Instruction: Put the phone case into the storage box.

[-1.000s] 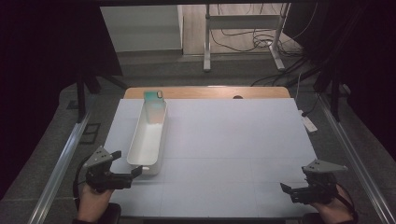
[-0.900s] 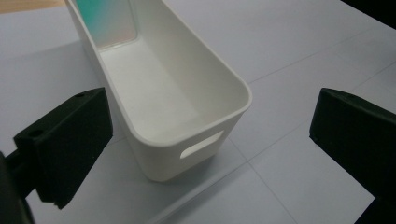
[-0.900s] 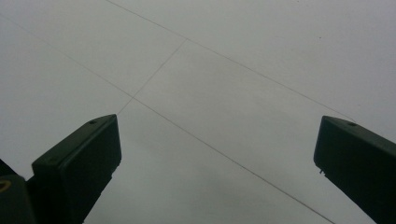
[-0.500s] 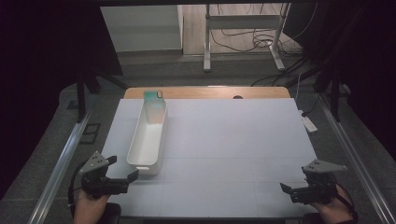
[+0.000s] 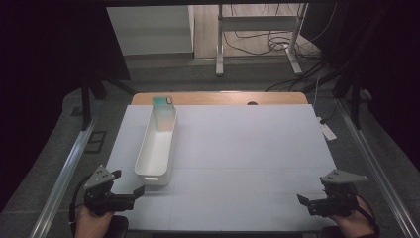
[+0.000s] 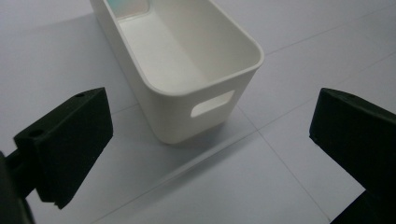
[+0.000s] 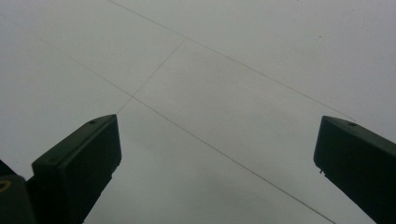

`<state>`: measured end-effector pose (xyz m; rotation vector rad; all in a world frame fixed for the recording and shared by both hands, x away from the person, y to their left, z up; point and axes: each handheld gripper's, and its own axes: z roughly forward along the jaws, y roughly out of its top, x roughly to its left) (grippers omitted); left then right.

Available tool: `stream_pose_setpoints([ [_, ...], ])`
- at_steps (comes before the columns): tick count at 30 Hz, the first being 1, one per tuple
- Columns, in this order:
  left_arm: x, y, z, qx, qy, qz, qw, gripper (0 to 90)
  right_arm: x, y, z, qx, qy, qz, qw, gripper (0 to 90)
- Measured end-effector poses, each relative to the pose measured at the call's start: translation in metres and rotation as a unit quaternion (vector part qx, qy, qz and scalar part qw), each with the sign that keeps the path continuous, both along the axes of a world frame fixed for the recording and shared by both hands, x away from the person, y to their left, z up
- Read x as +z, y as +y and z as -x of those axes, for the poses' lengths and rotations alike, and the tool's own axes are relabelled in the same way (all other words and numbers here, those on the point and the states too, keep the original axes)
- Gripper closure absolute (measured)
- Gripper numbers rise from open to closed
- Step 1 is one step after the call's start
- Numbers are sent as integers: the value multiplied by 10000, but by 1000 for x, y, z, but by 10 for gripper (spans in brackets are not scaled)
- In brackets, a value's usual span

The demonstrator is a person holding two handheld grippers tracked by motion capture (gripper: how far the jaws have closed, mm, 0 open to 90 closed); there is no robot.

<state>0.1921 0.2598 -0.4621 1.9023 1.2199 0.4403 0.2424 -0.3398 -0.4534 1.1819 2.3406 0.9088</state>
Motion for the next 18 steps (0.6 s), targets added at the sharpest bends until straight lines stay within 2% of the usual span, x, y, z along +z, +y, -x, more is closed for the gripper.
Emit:
stream_pose_setpoints([
  [18, -2, -3, 7, 116, 96, -322, 9994, 2, 0, 1, 0, 1, 5, 28, 10000, 7],
])
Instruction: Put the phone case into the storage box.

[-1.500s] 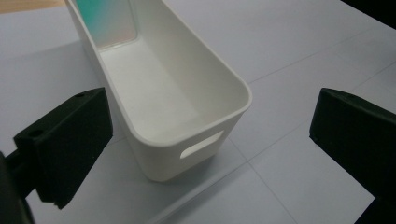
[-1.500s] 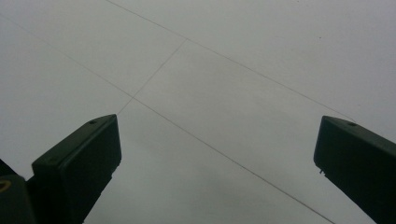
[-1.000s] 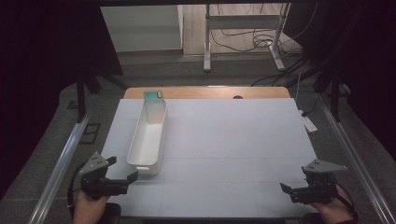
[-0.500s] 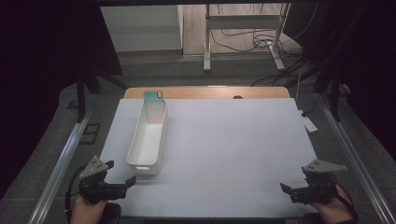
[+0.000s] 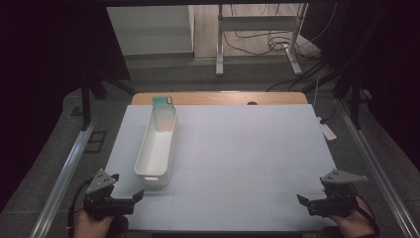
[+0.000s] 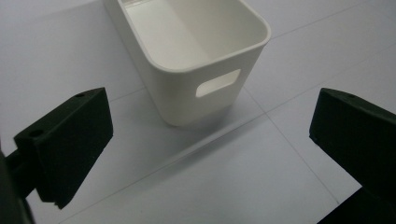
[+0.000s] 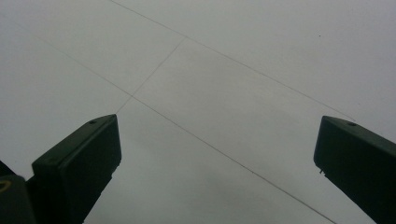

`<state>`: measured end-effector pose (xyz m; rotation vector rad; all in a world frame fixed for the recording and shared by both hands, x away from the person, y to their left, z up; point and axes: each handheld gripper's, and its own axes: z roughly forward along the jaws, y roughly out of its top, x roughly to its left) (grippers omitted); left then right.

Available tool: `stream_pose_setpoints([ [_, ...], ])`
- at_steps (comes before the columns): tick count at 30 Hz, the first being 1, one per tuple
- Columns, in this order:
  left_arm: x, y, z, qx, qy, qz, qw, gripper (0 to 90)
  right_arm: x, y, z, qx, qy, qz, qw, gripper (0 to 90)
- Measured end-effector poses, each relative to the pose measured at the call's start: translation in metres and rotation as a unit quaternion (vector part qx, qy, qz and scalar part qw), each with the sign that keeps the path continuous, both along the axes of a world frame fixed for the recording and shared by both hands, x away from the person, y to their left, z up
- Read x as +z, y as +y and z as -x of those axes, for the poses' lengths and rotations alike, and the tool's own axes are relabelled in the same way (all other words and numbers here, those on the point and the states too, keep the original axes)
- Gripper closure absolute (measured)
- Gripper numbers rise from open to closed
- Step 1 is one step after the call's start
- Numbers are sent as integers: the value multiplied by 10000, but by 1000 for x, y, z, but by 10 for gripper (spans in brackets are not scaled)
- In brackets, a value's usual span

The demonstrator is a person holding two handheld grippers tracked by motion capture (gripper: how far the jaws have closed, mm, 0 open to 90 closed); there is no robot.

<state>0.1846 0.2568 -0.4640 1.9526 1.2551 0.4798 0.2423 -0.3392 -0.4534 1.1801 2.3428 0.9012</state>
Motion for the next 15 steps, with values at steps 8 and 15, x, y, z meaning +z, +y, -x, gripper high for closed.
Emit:
stream_pose_setpoints([
  [8, -1, -5, -2, 50, 86, -241, 9997, 16, 0, 0, 0, 4, 2, 8, 10000, 8],
  [15, -2, -6, -4, 66, 156, -268, 9995, 20, -1, 0, 0, 4, 11, 22, 10000, 8],
])
